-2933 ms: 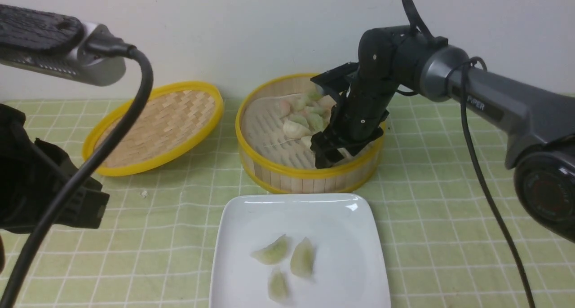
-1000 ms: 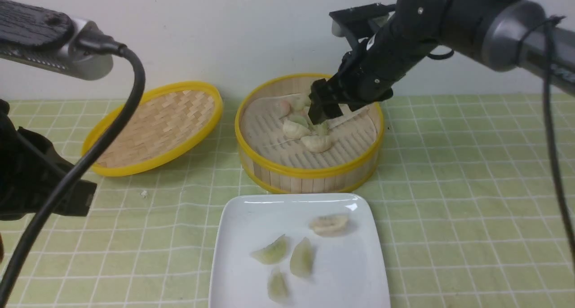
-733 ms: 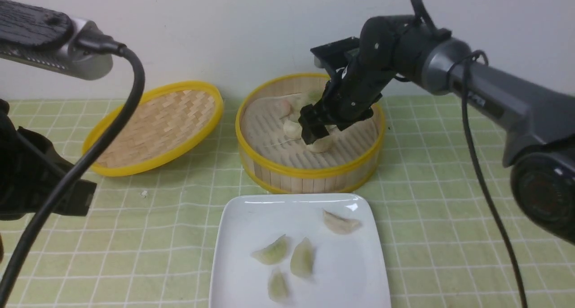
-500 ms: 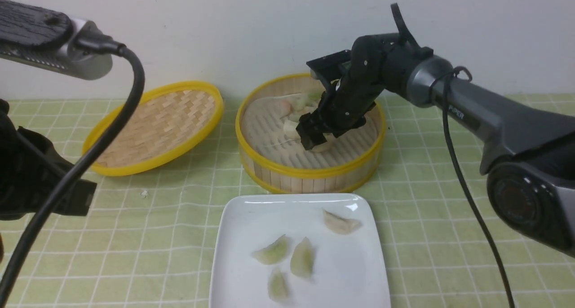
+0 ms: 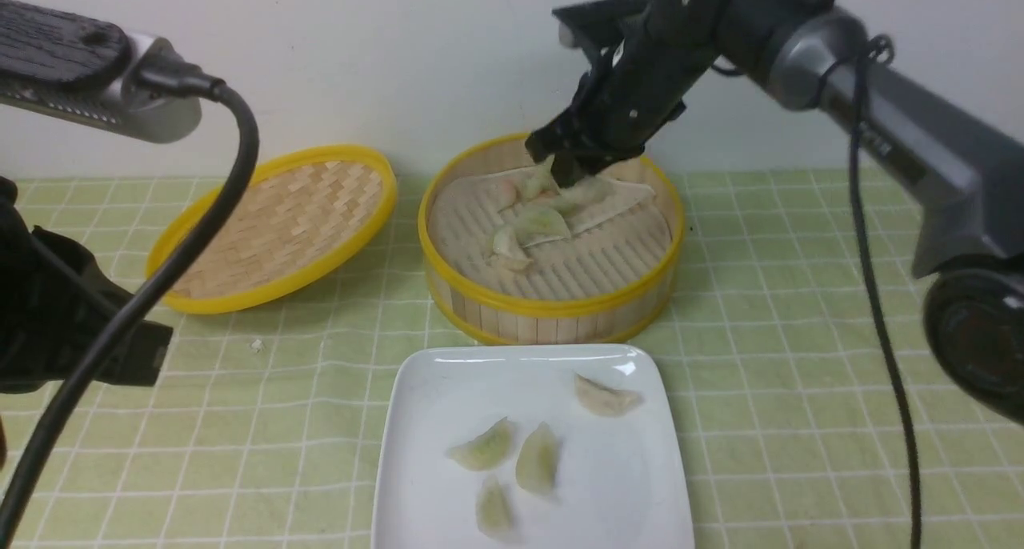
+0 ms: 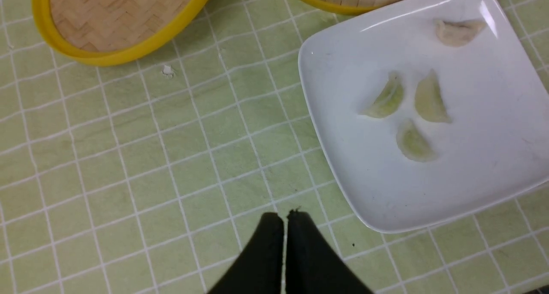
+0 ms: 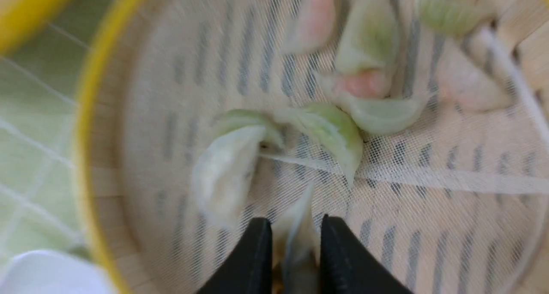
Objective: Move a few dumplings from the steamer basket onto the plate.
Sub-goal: Use the right arm to grab a dumpling from inside the steamer, then use the right arm to put the dumpling into the plate
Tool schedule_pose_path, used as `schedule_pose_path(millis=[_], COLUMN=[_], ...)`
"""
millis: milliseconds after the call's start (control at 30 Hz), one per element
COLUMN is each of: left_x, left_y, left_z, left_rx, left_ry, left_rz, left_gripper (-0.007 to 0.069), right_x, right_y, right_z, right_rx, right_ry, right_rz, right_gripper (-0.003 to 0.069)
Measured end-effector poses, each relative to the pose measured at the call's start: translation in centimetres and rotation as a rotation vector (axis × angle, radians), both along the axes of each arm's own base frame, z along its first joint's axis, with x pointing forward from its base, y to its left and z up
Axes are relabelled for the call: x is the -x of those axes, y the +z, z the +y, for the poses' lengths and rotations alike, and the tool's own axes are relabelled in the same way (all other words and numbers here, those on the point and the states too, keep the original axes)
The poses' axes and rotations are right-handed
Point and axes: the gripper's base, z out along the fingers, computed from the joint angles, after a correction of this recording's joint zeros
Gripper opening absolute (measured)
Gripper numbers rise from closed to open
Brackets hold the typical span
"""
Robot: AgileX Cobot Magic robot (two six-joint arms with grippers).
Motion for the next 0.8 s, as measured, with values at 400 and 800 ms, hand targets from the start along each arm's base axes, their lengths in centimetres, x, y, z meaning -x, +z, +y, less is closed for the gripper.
schedule_pose_path(millis=[400,800], left_x=[0.0,0.0], left_y=[0.0,0.0], left_z=[0.0,0.0], left_rx=[0.0,0.0], left_ry=[0.0,0.0], left_rz=[0.0,0.0], left_gripper=[-0.0006,-0.0006], right_x=[14.7,15.1], right_y=[-3.4,-7.9], right_z=[0.5,0.9], right_rx=[0.102,0.066], right_ry=[0.15,0.089], right_rz=[0.251,0.281], right_gripper=[0.0125,0.042])
